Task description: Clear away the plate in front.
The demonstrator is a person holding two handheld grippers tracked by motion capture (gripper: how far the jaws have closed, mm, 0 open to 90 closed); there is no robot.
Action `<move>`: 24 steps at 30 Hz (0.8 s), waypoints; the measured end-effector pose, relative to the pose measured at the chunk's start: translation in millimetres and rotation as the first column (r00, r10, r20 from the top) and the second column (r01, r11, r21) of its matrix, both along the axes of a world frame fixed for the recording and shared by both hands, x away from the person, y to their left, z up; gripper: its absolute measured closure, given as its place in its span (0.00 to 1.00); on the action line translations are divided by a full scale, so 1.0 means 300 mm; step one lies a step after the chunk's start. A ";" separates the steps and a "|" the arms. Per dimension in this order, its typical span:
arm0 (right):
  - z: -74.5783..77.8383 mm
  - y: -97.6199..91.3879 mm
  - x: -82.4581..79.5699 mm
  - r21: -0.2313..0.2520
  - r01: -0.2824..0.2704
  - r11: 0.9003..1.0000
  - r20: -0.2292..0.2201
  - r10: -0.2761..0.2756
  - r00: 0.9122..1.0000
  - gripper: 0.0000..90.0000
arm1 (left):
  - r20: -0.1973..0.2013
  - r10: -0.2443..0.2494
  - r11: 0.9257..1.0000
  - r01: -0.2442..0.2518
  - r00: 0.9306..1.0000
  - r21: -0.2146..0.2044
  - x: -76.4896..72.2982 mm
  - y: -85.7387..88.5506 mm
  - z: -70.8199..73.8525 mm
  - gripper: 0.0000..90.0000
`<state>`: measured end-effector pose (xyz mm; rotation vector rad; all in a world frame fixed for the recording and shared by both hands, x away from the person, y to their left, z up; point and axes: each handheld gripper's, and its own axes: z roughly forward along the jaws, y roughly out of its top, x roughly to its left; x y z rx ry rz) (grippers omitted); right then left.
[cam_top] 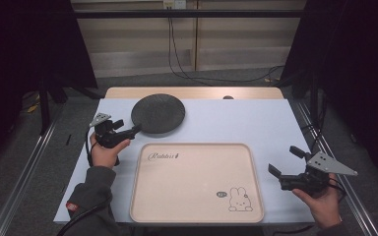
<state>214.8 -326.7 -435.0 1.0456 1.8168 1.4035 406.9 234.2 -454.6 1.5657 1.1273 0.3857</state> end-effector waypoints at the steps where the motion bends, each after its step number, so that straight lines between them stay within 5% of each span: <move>1: 0.000 0.000 0.000 0.000 0.001 1.000 0.001 -0.001 1.000 0.00 | -0.004 0.008 1.000 -0.008 1.000 -0.008 0.008 0.000 -0.001 0.11; 18: -0.004 0.003 0.009 -0.001 -0.011 1.000 -0.001 0.011 1.000 0.00 | -0.075 0.084 0.996 -0.087 0.994 -0.031 0.119 0.010 -0.038 0.11; 24: -0.006 0.006 0.010 -0.004 -0.014 1.000 -0.002 0.014 1.000 0.00 | -0.110 0.125 0.989 -0.133 0.986 -0.071 0.144 0.017 -0.054 0.11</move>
